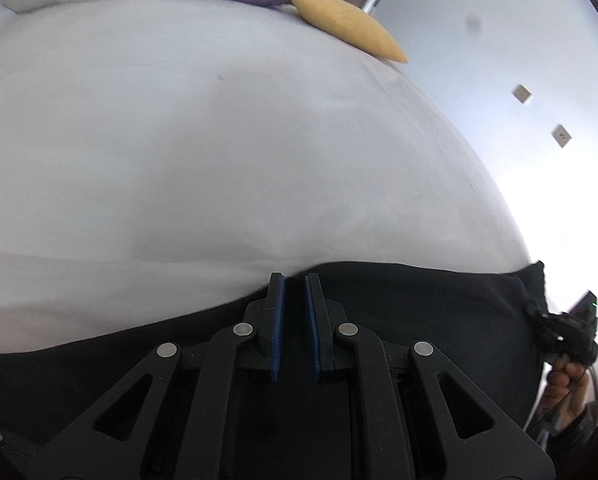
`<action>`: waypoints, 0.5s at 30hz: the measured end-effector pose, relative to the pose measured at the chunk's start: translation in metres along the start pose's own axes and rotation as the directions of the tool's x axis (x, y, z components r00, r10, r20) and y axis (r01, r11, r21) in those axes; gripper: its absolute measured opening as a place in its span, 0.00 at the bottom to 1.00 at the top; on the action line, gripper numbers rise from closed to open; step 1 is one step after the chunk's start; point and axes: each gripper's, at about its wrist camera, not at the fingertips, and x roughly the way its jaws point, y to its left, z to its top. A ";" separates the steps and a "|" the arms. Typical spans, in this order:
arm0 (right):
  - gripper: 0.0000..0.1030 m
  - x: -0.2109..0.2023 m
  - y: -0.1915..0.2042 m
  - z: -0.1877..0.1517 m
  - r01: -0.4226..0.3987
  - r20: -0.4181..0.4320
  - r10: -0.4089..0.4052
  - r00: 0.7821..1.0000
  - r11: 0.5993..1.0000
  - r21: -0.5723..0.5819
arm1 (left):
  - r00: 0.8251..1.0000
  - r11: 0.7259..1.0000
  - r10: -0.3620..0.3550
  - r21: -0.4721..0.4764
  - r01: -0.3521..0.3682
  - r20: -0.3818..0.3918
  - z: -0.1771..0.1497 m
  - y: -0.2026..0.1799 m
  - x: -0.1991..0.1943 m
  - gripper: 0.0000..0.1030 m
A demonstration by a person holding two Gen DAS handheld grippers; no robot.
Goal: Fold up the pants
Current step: 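Lower the folded jeans onto the bed with both tools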
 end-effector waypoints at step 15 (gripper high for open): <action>0.00 -0.010 0.006 -0.062 -0.161 -0.145 0.157 0.977 0.987 -0.021 | 0.998 0.999 0.004 0.046 -0.001 -0.069 -0.080 -0.089 -0.016 0.11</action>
